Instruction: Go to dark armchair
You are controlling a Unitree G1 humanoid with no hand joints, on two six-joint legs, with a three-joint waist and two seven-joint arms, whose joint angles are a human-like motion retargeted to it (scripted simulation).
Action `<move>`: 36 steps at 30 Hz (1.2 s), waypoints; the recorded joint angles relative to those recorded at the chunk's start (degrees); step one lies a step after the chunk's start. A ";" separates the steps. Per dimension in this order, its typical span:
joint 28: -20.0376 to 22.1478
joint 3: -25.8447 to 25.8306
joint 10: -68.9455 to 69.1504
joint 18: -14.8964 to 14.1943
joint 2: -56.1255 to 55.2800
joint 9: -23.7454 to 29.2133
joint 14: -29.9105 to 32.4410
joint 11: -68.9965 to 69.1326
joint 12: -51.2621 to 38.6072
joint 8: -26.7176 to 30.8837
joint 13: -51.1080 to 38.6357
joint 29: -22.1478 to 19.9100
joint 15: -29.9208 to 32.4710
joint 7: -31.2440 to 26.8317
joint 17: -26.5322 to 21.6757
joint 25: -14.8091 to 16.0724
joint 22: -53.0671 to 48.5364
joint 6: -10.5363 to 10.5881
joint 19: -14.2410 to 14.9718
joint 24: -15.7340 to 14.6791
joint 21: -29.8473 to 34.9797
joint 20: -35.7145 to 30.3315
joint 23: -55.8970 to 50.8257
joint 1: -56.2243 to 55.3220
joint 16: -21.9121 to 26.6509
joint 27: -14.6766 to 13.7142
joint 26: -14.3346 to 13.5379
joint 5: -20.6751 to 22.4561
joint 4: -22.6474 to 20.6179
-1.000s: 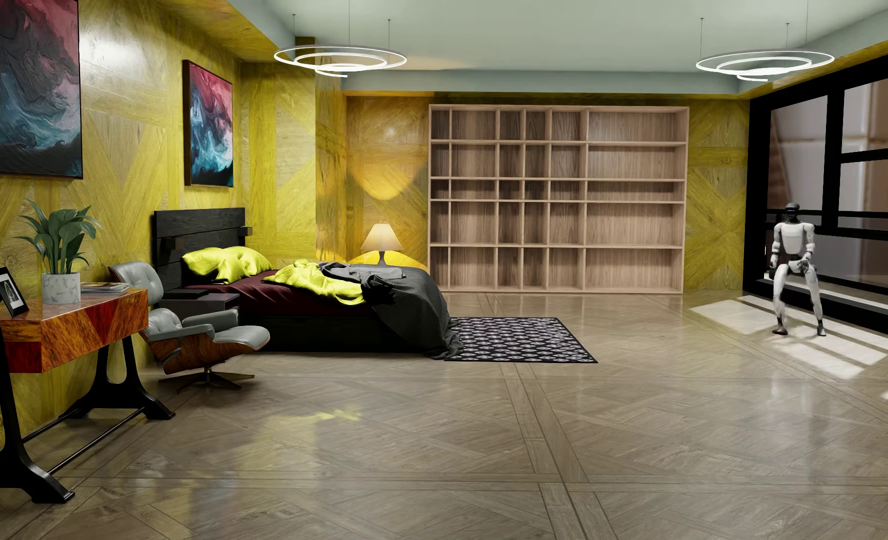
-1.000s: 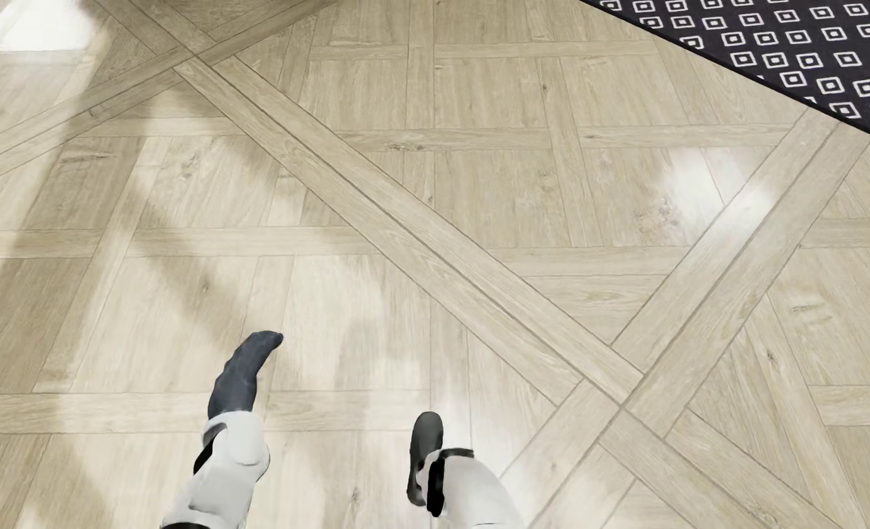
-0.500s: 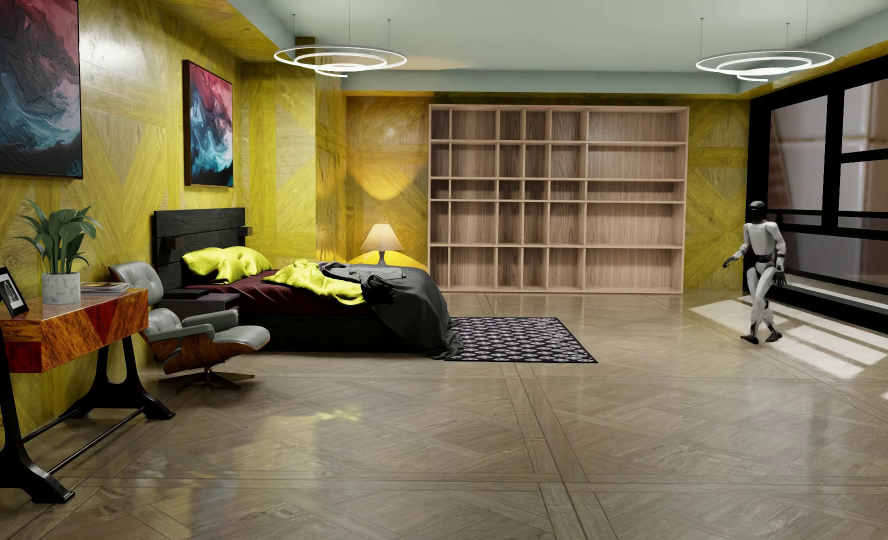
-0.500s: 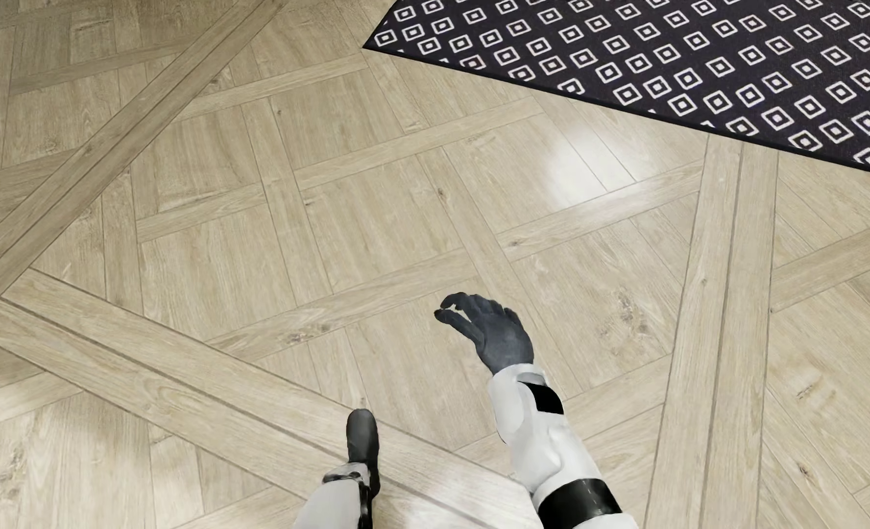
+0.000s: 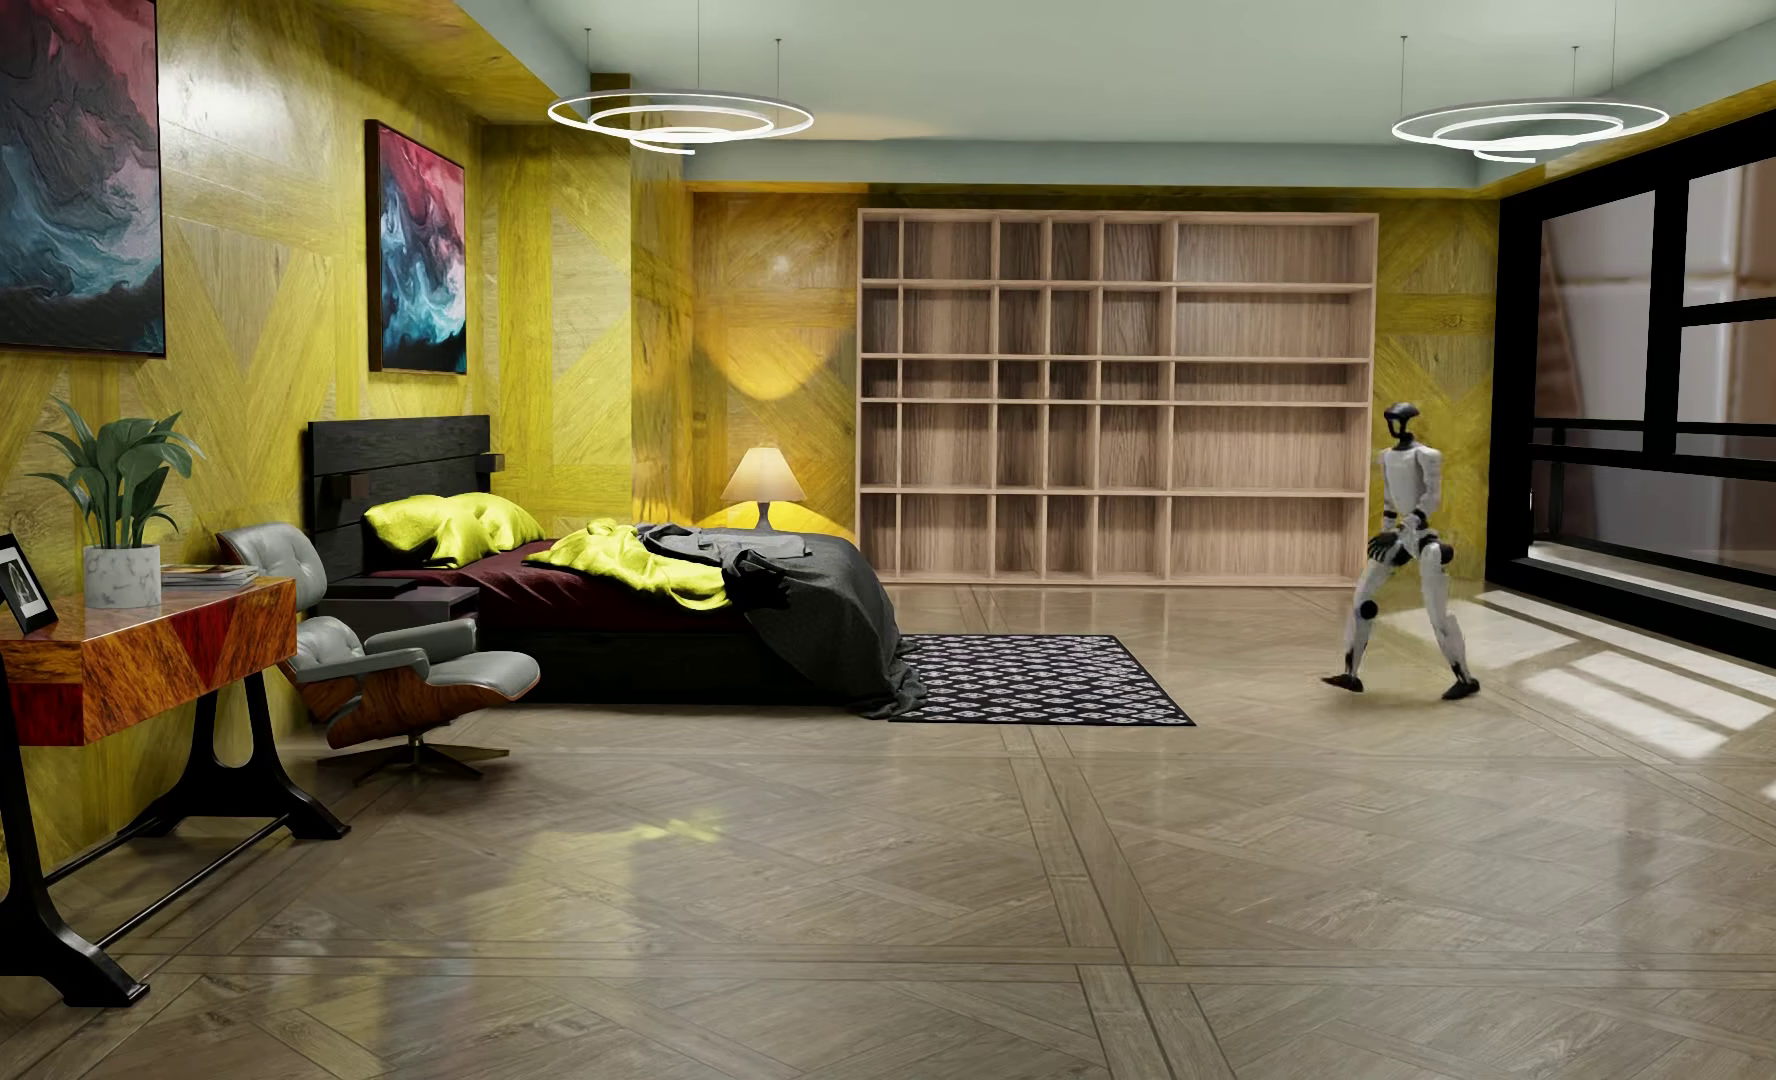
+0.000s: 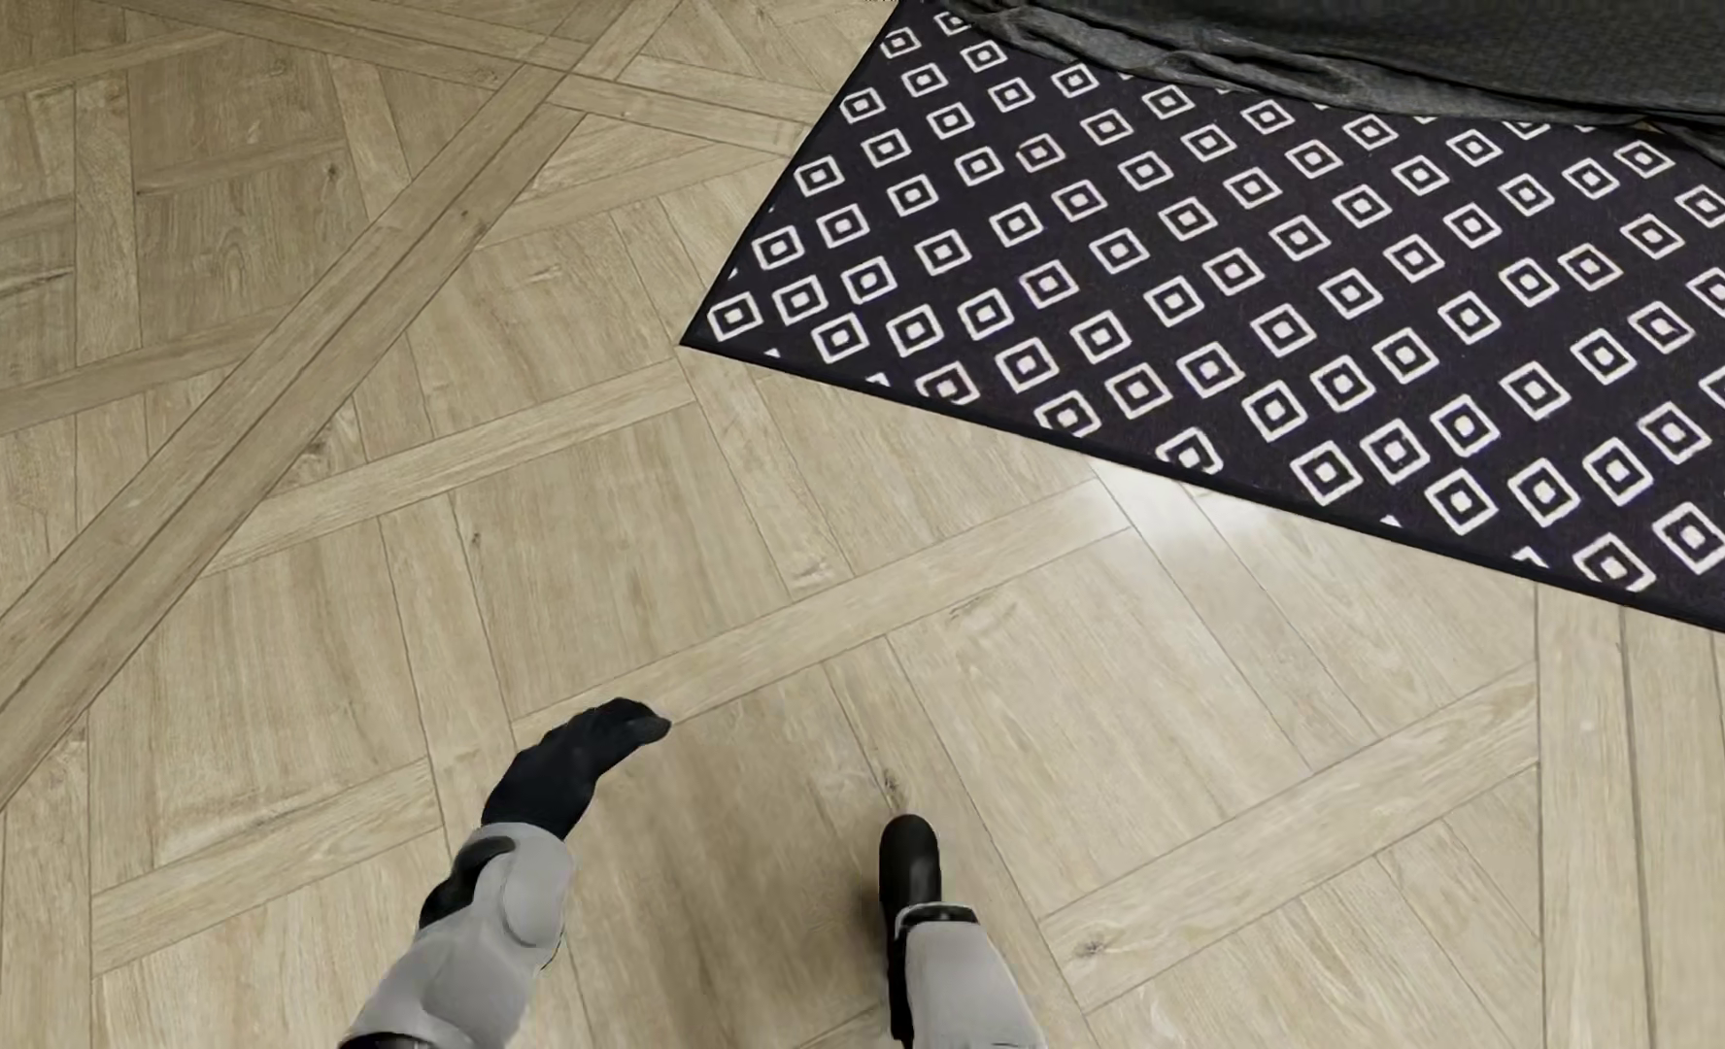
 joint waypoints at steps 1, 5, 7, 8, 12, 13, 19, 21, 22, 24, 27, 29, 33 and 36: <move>1.41 -1.26 -1.76 -0.08 -0.22 -0.11 0.95 -9.18 -2.04 0.79 3.39 -4.53 0.86 -2.02 0.16 1.85 -3.28 0.36 -0.11 -1.20 -4.01 -1.13 -1.66 4.60 1.23 1.99 -0.74 -0.53 0.10; 6.31 -4.74 21.14 -5.36 0.10 0.14 26.20 8.49 1.70 -6.44 4.83 -2.33 8.72 -7.12 3.41 -1.18 -8.39 4.84 -1.28 -6.86 -7.74 -1.02 4.14 7.84 3.28 6.70 3.65 0.09 6.83; 3.09 -4.17 47.14 -10.04 5.95 1.01 35.07 13.73 6.51 -9.82 -1.49 2.42 1.67 -8.88 5.07 -3.93 -5.47 8.56 -2.55 -6.07 -7.28 -3.09 4.44 -7.04 4.45 2.35 6.61 4.41 11.05; 0.24 -3.72 55.64 -10.01 10.57 1.32 30.38 12.76 8.03 -10.85 -5.00 0.47 -1.89 -11.16 5.89 -5.19 -2.00 10.05 -2.81 -4.34 -7.96 -5.70 1.55 -16.41 5.25 0.43 8.02 6.70 10.66; -22.06 -1.73 45.73 -4.78 32.81 0.90 12.97 0.94 13.55 -9.60 -16.50 -15.87 -9.78 -8.28 11.29 -1.43 15.17 12.20 -3.67 10.05 -13.21 -22.50 -15.77 -44.30 8.78 -6.64 7.64 13.09 16.39; -28.29 -0.87 34.77 -3.65 38.12 0.61 11.28 -1.98 15.68 -7.90 -20.05 -15.96 -10.41 -5.97 11.64 0.29 16.57 12.17 -3.53 10.91 -11.57 -23.49 -19.46 -47.54 8.88 -9.15 5.73 13.91 18.09; -14.63 5.26 13.73 -2.44 57.44 -0.92 21.46 7.49 30.84 1.93 -26.06 -15.71 11.81 -1.50 5.31 2.87 13.61 7.84 3.10 -1.35 -1.79 1.57 -35.46 -49.72 -2.29 -13.11 11.61 7.35 15.47; -19.42 5.81 26.11 0.89 47.12 -0.49 12.68 32.77 26.87 2.12 -19.93 -14.54 23.22 1.58 4.19 5.97 18.06 4.87 8.69 1.84 -3.02 1.33 -33.05 -46.14 -3.20 -9.02 12.42 3.79 11.95; -20.54 5.58 26.87 1.38 38.78 -0.30 7.91 42.93 23.47 2.06 -17.62 -14.40 18.19 3.23 4.91 6.58 19.14 3.51 5.39 6.39 -3.28 -1.19 -28.53 -41.51 -2.33 -4.80 12.13 2.43 10.19; -14.38 4.48 21.37 1.78 22.32 -0.23 2.43 49.26 17.17 1.49 -14.37 -11.39 8.25 5.36 5.60 4.42 17.02 1.40 1.75 12.33 0.39 -2.95 -15.69 -29.19 -1.26 3.64 11.67 0.77 6.29; -3.67 2.08 8.49 1.69 6.19 -0.72 -0.95 29.07 10.25 0.56 -7.70 2.60 0.17 4.98 1.46 -3.63 8.96 0.23 0.08 5.38 11.96 3.12 -1.60 -9.64 -1.29 1.64 6.33 1.87 1.39; -4.83 -0.08 1.21 1.20 2.03 -1.11 -0.55 3.37 5.23 2.09 -1.35 3.16 0.05 1.99 0.04 -1.43 0.65 0.35 0.85 0.83 7.53 2.47 -0.78 1.64 1.09 3.06 1.77 2.26 0.20; 0.47 -5.08 8.56 -1.50 -0.27 -0.90 14.44 2.77 4.80 -2.01 6.19 -4.42 7.81 -5.22 1.43 2.54 -12.31 3.57 -1.04 -3.31 -4.93 2.15 2.45 14.22 4.80 8.09 2.65 3.49 5.59; -3.19 -5.96 45.41 -9.30 6.86 1.08 34.40 15.55 10.91 -8.46 0.56 1.35 0.99 -9.66 4.38 -0.17 -9.20 8.87 -2.64 -3.50 -6.54 -0.40 3.99 -1.89 6.32 -0.35 8.92 8.88 13.33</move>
